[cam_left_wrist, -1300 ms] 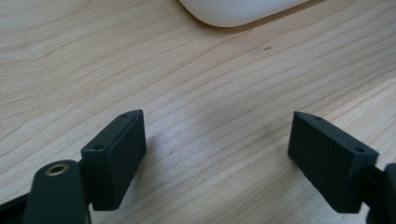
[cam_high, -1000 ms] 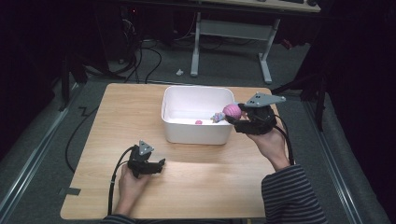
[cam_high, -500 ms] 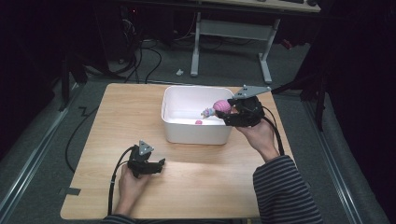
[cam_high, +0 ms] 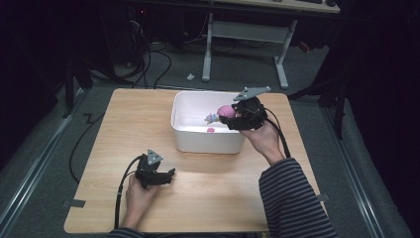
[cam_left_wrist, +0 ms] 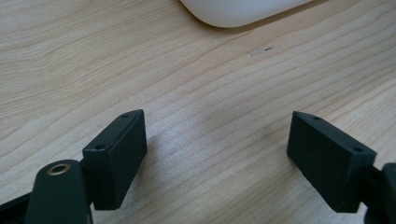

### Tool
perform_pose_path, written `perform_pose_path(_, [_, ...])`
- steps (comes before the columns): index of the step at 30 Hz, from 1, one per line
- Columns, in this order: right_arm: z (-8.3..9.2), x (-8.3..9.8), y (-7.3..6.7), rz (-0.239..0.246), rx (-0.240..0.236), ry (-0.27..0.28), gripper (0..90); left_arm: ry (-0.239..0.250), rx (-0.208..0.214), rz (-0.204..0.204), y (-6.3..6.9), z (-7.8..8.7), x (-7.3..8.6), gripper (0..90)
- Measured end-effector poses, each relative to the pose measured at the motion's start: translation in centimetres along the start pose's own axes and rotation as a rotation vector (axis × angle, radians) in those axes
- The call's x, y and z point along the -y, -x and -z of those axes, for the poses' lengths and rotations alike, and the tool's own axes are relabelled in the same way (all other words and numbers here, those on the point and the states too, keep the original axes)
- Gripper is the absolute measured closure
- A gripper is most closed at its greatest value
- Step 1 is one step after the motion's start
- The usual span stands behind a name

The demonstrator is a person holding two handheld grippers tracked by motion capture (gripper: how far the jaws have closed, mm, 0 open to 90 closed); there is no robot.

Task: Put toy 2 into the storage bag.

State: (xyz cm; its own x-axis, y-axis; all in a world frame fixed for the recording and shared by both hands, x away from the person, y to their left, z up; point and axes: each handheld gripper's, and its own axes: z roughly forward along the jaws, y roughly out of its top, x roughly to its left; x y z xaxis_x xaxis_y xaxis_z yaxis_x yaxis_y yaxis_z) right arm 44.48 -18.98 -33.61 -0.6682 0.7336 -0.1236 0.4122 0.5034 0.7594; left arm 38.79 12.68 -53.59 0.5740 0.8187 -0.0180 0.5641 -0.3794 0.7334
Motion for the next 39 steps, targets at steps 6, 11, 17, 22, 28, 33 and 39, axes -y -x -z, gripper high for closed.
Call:
perform_pose_path(6, [-1.2,-0.2,-0.4,0.006,-0.014,-0.034,39.4,0.000,0.000,0.000,0.0,0.0,0.0,20.4])
perform_pose_path(11, [-2.2,-0.1,-0.7,0.004,-0.020,-0.060,39.3,0.001,-0.001,0.000,0.0,0.0,0.0,20.3])
perform_pose_path(17, [-3.0,0.0,-1.0,-0.005,-0.028,-0.083,39.1,0.001,-0.001,0.000,0.0,0.0,0.0,20.4])
perform_pose_path(22, [-3.6,0.0,-1.0,-0.004,-0.033,-0.102,38.9,0.000,-0.001,0.000,0.0,0.0,0.0,20.3])
perform_pose_path(28, [-4.1,0.1,-1.1,-0.019,-0.040,-0.121,38.6,0.000,-0.001,0.000,0.0,0.0,0.0,20.3])
perform_pose_path(33, [-4.2,0.1,-1.2,-0.018,-0.039,-0.135,38.5,0.000,-0.001,0.000,0.0,0.0,0.0,20.3])
perform_pose_path(39, [-4.6,0.1,-1.2,-0.031,-0.051,-0.155,38.2,0.000,-0.001,0.000,0.0,0.0,0.0,20.3])
